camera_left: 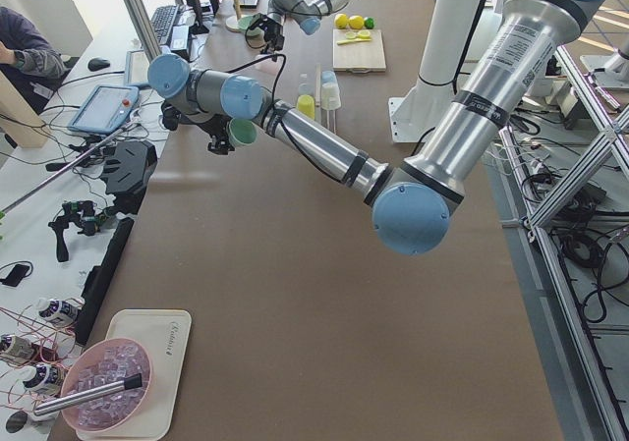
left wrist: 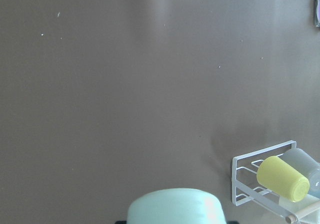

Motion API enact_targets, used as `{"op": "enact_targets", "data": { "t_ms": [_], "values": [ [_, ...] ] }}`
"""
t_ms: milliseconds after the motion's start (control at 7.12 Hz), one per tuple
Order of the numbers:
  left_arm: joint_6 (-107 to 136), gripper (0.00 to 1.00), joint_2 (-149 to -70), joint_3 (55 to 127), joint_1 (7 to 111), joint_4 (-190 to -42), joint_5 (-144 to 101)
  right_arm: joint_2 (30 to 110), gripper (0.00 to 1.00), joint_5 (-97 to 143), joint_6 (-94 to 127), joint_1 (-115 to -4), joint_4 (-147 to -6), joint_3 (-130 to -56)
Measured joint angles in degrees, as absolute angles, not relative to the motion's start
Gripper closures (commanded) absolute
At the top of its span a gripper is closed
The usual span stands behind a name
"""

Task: Place cup on cup holder

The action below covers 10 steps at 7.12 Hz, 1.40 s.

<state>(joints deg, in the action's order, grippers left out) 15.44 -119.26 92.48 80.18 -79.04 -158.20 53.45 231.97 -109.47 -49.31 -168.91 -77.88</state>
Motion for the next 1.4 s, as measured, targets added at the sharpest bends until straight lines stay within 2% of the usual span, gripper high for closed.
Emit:
{"op": "enact_targets", "data": {
  "t_ms": [281, 702, 1124, 1405],
  "values": [
    [24.6, 0.66, -118.7, 93.3, 80.3, -99.9, -151.2, 55.3, 0.56, 236.3, -114.6, -46.4, -174.7, -85.3],
    [26.9, 0.67, -117.7, 93.6, 80.2, -122.4, -143.0, 58.8, 0.56, 242.9, -124.6, -40.0, -182.4, -95.3],
    [34.1, 0.70, -113.8, 95.3, 77.1, -151.1, -135.5, 61.5, 0.55, 244.8, -130.3, -38.0, -184.1, -99.4],
    [39.0, 0.71, -109.0, 98.7, 67.5, -169.5, -122.8, 61.7, 0.54, 247.8, -134.2, -37.1, -184.0, -99.4]
  ]
}}
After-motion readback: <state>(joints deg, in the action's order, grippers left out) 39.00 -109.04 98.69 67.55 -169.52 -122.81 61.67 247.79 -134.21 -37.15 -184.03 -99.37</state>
